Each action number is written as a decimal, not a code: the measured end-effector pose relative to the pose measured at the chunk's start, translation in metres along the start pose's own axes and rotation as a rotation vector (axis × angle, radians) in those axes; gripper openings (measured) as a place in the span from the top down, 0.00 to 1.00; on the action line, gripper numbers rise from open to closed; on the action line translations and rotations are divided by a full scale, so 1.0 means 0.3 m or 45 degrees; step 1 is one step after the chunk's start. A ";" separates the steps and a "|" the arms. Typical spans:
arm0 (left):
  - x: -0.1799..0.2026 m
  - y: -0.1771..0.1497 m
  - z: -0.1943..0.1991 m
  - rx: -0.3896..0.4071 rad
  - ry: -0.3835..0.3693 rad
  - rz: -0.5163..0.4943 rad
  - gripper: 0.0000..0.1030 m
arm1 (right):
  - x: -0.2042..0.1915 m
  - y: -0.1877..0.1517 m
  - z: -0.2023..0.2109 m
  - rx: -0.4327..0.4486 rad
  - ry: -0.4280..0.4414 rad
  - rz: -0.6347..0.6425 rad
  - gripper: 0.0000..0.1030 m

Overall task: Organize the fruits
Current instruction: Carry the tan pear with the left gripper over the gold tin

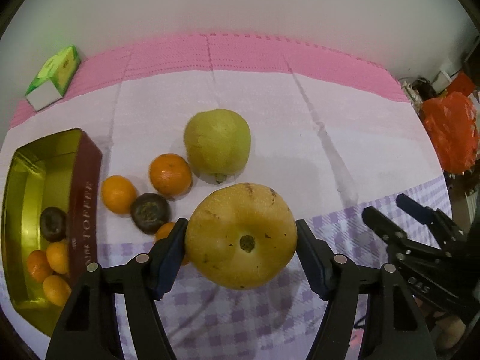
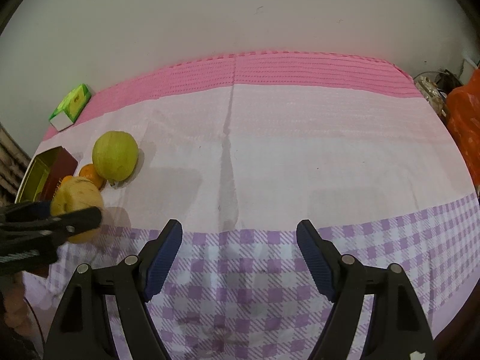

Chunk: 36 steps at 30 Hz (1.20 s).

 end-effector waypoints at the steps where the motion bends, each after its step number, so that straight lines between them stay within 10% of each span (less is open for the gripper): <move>1: -0.010 0.003 0.017 0.009 0.003 0.004 0.32 | -0.005 -0.003 -0.004 -0.004 0.001 0.006 0.26; 36: -0.696 0.059 0.271 0.217 0.248 0.379 0.32 | -0.226 0.008 0.008 0.031 0.107 0.191 0.26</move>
Point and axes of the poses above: each gripper's, at about its wrist camera, not at the fingertips, and z roughly against the way its jaws point, x to its right, y to its top, the point moved 10 cm from there along -z, roughly the way its jaws point, and after that the axes turned 10 degrees about z, right-handed, at the moved point
